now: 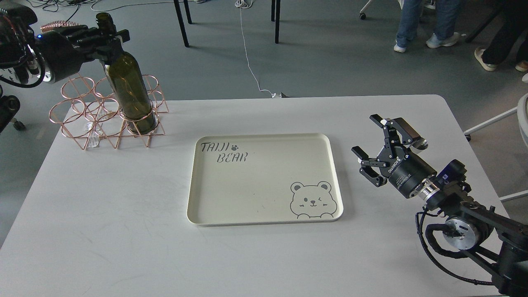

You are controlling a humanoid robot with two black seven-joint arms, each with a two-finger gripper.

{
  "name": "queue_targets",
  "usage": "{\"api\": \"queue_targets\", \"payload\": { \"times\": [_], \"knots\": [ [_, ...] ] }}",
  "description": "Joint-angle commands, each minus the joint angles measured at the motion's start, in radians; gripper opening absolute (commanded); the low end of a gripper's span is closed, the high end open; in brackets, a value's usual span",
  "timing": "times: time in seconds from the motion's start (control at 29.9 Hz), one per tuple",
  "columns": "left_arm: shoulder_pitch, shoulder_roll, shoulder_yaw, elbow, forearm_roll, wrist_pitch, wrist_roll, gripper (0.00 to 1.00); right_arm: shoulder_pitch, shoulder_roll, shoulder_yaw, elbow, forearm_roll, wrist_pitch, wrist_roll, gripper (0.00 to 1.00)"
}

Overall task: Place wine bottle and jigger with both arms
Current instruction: 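Lower the bottle into a slot of the copper rack, then hold the bottle in the rack with the left gripper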

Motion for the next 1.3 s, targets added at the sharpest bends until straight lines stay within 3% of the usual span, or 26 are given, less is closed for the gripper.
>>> {"api": "queue_targets", "payload": {
  "times": [0.0,0.2,0.37,0.54,0.64,0.8,0.87,0.9,0.97,1.0,1.04,1.2,1.24,1.27],
  "knots": [
    [0.002,-0.009,0.000,0.006,-0.002,0.000,0.000,0.24,-0.003,0.000,0.000,-0.001,0.000,0.000,0.000,0.99],
    [0.022,-0.029,0.000,0.035,-0.008,0.016,0.000,0.25,-0.006,0.000,0.001,0.000,0.000,0.000,0.000,0.99],
    [0.028,-0.037,0.000,0.038,-0.009,0.019,0.000,0.35,-0.006,0.000,0.001,0.000,0.000,0.000,0.000,0.99],
    [0.036,-0.037,0.000,0.039,-0.008,0.019,0.000,0.49,-0.006,0.000,0.001,0.000,-0.006,0.000,0.000,0.99],
    [0.036,-0.037,-0.002,0.039,-0.008,0.019,0.000,0.64,-0.006,0.000,0.001,0.000,-0.015,0.000,0.000,0.99],
    [0.036,-0.037,-0.006,0.039,-0.009,0.022,0.000,0.81,-0.006,0.000,0.001,0.000,-0.015,0.000,0.000,0.99],
    [0.036,-0.037,-0.006,0.039,-0.012,0.020,0.000,0.78,-0.006,0.000,0.001,0.000,-0.015,0.000,0.000,0.99],
    [0.036,-0.035,-0.003,0.039,-0.014,0.019,0.000,0.71,-0.006,0.000,0.001,0.000,-0.015,0.000,0.000,0.99],
    [0.036,-0.033,0.000,0.039,-0.012,0.019,0.000,0.36,-0.006,0.000,0.001,0.000,-0.015,0.000,0.000,0.99],
    [0.036,-0.033,0.000,0.039,-0.009,0.020,0.000,0.10,-0.006,0.000,0.001,0.000,-0.015,0.000,0.000,0.99],
    [0.036,-0.033,0.000,0.039,-0.009,0.020,0.000,0.04,-0.006,0.000,0.001,0.000,-0.015,0.000,0.000,0.99],
    [0.037,-0.033,0.001,0.039,-0.012,0.020,0.000,0.04,-0.006,0.000,0.001,0.000,-0.015,0.000,0.000,0.99],
    [0.037,-0.035,0.001,0.039,-0.012,0.020,0.000,0.09,-0.007,0.000,0.001,-0.001,-0.015,0.000,0.000,0.99],
    [0.037,-0.035,0.001,0.039,-0.014,0.019,0.000,0.22,-0.006,0.000,0.001,0.000,-0.015,0.000,0.000,0.99]
  ]
}}
